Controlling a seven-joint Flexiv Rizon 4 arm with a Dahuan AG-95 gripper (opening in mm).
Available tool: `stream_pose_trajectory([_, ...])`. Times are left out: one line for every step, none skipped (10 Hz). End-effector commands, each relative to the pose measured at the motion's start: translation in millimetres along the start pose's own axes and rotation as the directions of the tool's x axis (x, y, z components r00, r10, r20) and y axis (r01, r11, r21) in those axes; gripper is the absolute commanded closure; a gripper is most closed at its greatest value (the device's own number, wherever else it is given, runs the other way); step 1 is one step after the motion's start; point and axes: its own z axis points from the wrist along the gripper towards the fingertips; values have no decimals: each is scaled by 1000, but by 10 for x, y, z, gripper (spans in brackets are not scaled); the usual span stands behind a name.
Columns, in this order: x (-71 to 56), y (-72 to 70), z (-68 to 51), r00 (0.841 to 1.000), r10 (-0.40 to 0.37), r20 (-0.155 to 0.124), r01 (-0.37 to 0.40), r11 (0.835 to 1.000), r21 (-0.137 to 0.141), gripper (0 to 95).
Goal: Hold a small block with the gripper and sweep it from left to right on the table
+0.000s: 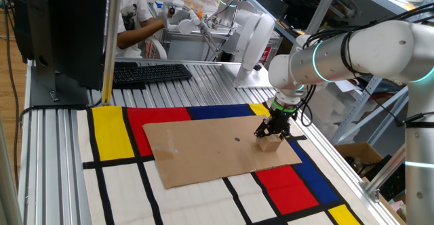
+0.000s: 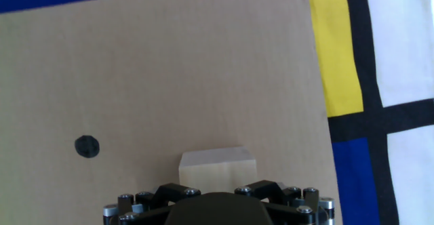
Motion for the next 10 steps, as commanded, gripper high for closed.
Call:
stream_pose_trajectory([-15,1,9,1000,-3,-5,3,1000,-2,0])
stream_pose_trajectory([-17,-2,15,1000,-6,-7,6,1000,-5,0])
stream_pose_trajectory([-18,-2,19,1000,-7,-7,7,1000,-8,0])
stream_pose_trajectory([-20,0,27,1000,-5,-7,5,1000,-15,0])
stream_pose_trajectory([-21,-2,32,1000,-6,-6,6,1000,-12,0])
stream_pose_trajectory([-23,-2,35,1000,-7,-7,7,1000,-15,190])
stream_pose_trajectory([-26,-2,52,1000,-6,-6,6,1000,-15,190])
stream_pose_trajectory([-29,-5,62,1000,-7,-4,7,1000,-14,190])
stream_pose_trajectory([-30,-6,63,1000,-10,-3,10,1000,-11,190])
stream_pose_trajectory([-30,-6,63,1000,-11,-4,11,1000,-11,190])
